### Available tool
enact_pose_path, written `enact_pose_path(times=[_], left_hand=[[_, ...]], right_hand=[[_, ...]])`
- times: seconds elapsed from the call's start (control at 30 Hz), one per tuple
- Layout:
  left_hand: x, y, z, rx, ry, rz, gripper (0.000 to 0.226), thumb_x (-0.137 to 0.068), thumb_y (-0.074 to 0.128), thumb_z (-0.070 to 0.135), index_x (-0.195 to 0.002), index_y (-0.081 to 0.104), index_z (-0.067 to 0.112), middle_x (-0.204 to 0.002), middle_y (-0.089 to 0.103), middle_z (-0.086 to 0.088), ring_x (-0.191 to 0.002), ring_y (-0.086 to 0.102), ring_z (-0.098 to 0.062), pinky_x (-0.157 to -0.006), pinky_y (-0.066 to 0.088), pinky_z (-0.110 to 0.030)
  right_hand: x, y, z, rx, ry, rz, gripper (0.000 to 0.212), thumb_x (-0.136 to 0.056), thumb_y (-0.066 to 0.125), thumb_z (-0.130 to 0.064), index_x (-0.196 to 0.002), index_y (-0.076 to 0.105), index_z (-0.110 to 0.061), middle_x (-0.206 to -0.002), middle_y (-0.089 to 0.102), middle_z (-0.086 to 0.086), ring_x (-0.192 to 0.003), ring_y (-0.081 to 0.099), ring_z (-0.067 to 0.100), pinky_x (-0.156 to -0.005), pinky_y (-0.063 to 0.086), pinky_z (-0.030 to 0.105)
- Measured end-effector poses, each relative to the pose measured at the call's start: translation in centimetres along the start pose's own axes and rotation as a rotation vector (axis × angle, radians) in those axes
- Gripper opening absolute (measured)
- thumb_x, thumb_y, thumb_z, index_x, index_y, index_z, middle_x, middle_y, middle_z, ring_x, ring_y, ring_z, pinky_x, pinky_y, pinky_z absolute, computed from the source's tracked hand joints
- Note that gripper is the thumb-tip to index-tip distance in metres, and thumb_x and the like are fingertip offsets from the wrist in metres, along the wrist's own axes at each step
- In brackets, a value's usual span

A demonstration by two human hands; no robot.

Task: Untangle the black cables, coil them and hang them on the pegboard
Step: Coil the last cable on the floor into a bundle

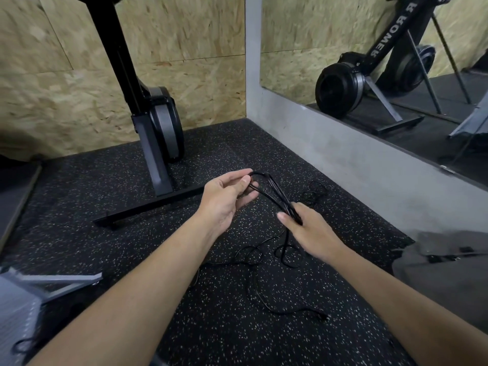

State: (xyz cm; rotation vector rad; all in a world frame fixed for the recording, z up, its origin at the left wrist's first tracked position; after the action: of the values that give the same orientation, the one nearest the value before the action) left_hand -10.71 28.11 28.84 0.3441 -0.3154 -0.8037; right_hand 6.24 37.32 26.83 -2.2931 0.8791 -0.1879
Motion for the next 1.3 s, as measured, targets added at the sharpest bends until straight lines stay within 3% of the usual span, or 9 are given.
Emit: enact_pose_path(times=[0.2,0.33,0.47,0.63,0.87,1.0,1.1,1.2,1.3], left_hand=[[1.1,-0.6,-5.7,-0.386,-0.214,-0.19,0.034,-0.111,0.043,0.035,-0.13,0.066,0.019,-0.122,0.075,-0.003,-0.115,0.071,-0.023,-0.1,0.057,-0.045],[3.2,0.7,-9.8,-0.876,-0.285,-0.499,0.032,-0.106,0.049,0.02,-0.132,0.066,0.03,-0.128,0.071,0.01,-0.119,0.065,-0.01,-0.107,0.051,-0.041],[4.6,2.6,-12.5,-1.021,-0.268,-0.685,0.041,-0.099,0.065,0.009,-0.134,0.064,0.029,-0.134,0.067,0.008,-0.12,0.064,-0.008,-0.113,0.044,-0.033],[3.2,2.6,-12.4,-1.166,-0.052,-0.676,0.006,-0.101,0.067,0.025,-0.098,0.064,0.029,-0.099,0.071,0.009,-0.095,0.067,-0.013,-0.103,0.052,-0.046],[2.6,1.0,-11.1,-1.43,0.046,-0.637,0.005,-0.105,0.06,0.032,-0.101,0.062,0.028,-0.1,0.066,0.007,-0.089,0.063,-0.012,-0.078,0.051,-0.032],[3.1,2.9,-7.0,-1.356,0.325,-0.57,0.006,-0.102,0.065,0.03,-0.104,0.065,0.025,-0.1,0.063,0.015,-0.091,0.058,0.001,-0.079,0.043,-0.018],[4.1,4.9,-4.6,-1.255,0.466,-0.535,0.01,-0.098,0.071,0.03,-0.098,0.065,0.023,-0.091,0.064,0.014,-0.085,0.059,-0.003,-0.074,0.046,-0.019],[4.3,5.3,-3.2,-1.178,0.496,-0.5,0.014,-0.091,0.079,0.03,-0.089,0.071,0.02,-0.084,0.068,0.009,-0.081,0.062,-0.009,-0.076,0.051,-0.027],[3.9,4.9,-2.6,-1.156,0.508,-0.453,0.012,-0.085,0.085,0.03,-0.086,0.077,0.02,-0.084,0.068,0.007,-0.081,0.063,-0.009,-0.08,0.053,-0.035]], right_hand=[[-0.5,0.5,0.4,-0.053,0.055,-0.034,0.04,-0.107,0.049,-0.044,-0.081,0.061,-0.016,-0.056,0.051,-0.016,-0.052,0.043,0.001,-0.062,0.037,0.03],[-1.0,0.7,0.7,-0.308,0.139,-0.025,0.035,-0.109,0.05,-0.035,-0.095,0.068,-0.008,-0.072,0.054,-0.007,-0.06,0.045,0.007,-0.061,0.038,0.027],[-1.0,0.9,1.0,-0.488,0.195,-0.04,0.028,-0.109,0.051,-0.03,-0.099,0.07,-0.013,-0.075,0.054,-0.006,-0.052,0.044,-0.001,-0.047,0.036,0.014],[-0.8,-0.6,1.1,-0.521,0.215,0.011,0.026,-0.109,0.051,-0.026,-0.095,0.07,-0.014,-0.073,0.063,-0.008,-0.064,0.05,0.006,-0.057,0.038,0.02],[-0.7,-4.6,3.9,-0.127,0.228,0.163,0.024,-0.108,0.052,-0.026,-0.096,0.073,-0.024,-0.086,0.078,-0.011,-0.091,0.071,0.005,-0.09,0.049,0.034],[-0.6,-4.3,5.5,0.104,0.292,0.081,0.026,-0.11,0.047,-0.026,-0.098,0.066,-0.013,-0.093,0.075,0.003,-0.072,0.066,0.011,-0.06,0.045,0.025],[-0.4,-3.6,5.5,0.221,0.316,-0.005,0.035,-0.112,0.039,-0.035,-0.107,0.062,-0.009,-0.088,0.067,0.009,-0.068,0.058,0.018,-0.055,0.038,0.031],[-0.1,-2.3,5.5,0.206,0.335,-0.093,0.05,-0.109,0.034,-0.053,-0.115,0.061,-0.012,-0.098,0.065,0.0,-0.088,0.063,0.019,-0.069,0.04,0.033],[0.7,-0.3,5.5,0.068,0.362,-0.225,0.094,-0.082,0.028,-0.095,-0.135,0.058,-0.024,-0.103,0.064,-0.013,-0.089,0.06,0.007,-0.078,0.045,0.029]])
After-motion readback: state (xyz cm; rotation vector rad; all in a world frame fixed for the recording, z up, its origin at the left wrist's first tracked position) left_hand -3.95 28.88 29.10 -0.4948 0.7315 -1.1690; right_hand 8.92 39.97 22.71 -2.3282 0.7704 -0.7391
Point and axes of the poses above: each hand's wrist, its own x-axis away from the middle knuckle, its own y-axis out of the palm, z = x × y, the point moved 10 cm from there along -x, towards the middle knuckle
